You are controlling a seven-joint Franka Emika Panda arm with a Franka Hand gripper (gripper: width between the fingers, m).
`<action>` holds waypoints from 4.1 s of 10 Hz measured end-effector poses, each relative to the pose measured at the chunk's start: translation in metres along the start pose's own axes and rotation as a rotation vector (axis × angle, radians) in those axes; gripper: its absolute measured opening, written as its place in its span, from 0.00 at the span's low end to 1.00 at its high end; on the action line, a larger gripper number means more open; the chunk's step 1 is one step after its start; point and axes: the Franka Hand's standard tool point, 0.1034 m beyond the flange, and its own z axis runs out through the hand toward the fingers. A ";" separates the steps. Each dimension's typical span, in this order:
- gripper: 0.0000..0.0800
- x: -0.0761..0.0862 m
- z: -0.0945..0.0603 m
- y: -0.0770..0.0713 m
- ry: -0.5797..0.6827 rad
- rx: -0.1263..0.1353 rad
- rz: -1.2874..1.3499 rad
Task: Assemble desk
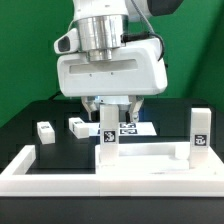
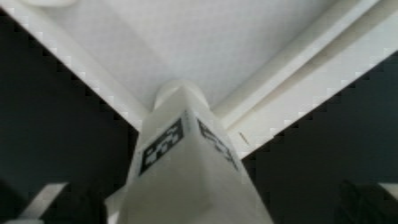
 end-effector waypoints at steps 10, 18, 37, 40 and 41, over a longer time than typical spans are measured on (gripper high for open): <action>0.37 0.010 0.000 0.010 -0.014 -0.007 0.076; 0.48 0.009 0.002 0.018 -0.074 0.073 1.053; 0.37 0.004 0.006 0.010 -0.009 0.002 -0.116; 0.37 0.006 0.007 0.011 -0.021 -0.005 0.222; 0.37 0.006 0.007 0.008 -0.038 -0.018 0.422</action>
Offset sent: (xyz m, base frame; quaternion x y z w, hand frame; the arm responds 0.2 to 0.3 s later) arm 0.0000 0.0000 0.0000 0.0000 0.0000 0.0650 0.9979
